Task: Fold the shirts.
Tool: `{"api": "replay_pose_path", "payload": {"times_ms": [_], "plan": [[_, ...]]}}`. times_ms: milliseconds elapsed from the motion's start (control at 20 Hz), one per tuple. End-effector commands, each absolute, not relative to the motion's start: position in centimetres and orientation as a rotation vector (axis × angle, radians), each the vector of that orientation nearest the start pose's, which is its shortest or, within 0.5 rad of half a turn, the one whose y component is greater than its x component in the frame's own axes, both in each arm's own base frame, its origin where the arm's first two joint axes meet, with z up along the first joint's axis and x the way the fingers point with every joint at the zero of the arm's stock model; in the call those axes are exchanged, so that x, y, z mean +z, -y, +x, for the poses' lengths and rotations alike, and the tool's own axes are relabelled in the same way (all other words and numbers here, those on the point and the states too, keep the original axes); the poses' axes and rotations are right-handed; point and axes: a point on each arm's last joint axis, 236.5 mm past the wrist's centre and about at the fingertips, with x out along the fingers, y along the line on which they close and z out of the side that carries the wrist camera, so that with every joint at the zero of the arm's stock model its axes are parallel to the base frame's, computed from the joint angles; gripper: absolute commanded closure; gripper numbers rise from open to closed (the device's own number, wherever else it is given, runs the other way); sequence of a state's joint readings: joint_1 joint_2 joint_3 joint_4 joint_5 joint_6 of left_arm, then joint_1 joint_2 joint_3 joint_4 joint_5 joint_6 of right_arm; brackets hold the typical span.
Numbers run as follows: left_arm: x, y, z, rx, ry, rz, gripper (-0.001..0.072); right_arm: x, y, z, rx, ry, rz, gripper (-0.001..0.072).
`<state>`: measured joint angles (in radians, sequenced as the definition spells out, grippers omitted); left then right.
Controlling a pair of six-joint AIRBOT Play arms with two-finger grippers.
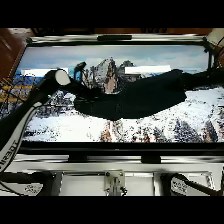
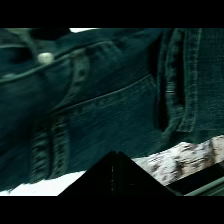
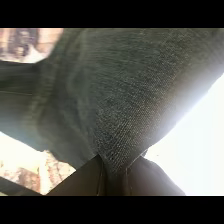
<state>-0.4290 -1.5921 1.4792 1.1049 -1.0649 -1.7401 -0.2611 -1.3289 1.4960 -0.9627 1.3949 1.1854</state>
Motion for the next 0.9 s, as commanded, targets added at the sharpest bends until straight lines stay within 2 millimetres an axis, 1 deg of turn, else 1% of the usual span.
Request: {"api": "replay_pose_path", "payload": {"times_ms": [0, 150, 250, 400, 500, 550, 600, 650, 700, 750, 850], "plan": [[-0.3, 35.6, 41.2, -0.559, -1.262, -0.505, 0.0659, 19.4, -4.7, 39.5, 0.521, -0.974, 0.203, 0.0621], [0.0, 40.5, 42.3, -0.582, -1.189, -0.693, 0.066, 21.8, -5.5, 36.6, 0.547, -0.983, 0.176, 0.0621], [-0.4, 43.3, 42.1, -0.592, -1.167, -0.756, 0.066, 23.0, -5.9, 34.7, 0.56, -0.982, 0.153, 0.0621], [-1.9, 47.0, 40.1, -0.631, -1.225, -0.777, 0.0661, 25.1, -6.4, 32.8, 0.558, -0.93, 0.119, 0.0621], [-3.0, 48.7, 38.6, -0.635, -1.265, -0.778, 0.0661, 26.3, -7.1, 31.9, 0.57, -0.899, 0.124, 0.062], [-3.2, 49.3, 37.9, -0.644, -1.276, -0.773, 0.0661, 26.7, -7.4, 31.8, 0.579, -0.889, 0.133, 0.0621], [-3.3, 49.6, 37.5, -0.654, -1.283, -0.764, 0.0661, 26.8, -7.6, 31.7, 0.585, -0.89, 0.147, 0.0621], [-3.1, 49.5, 37.6, -0.66, -1.277, -0.759, 0.0662, 26.7, -7.6, 31.8, 0.585, -0.893, 0.153, 0.0621], [-2.4, 49.1, 38.3, -0.657, -1.253, -0.762, 0.0663, 26.5, -7.6, 32.0, 0.586, -0.899, 0.157, 0.0621], [-1.3, 48.4, 39.2, -0.653, -1.218, -0.755, 0.0663, 26.4, -7.6, 32.1, 0.587, -0.904, 0.161, 0.0621], [1.2, 45.6, 41.0, -0.631, -1.148, -0.68, 0.0664, 25.8, -7.9, 32.4, 0.597, -0.922, 0.151, 0.0621]]}}
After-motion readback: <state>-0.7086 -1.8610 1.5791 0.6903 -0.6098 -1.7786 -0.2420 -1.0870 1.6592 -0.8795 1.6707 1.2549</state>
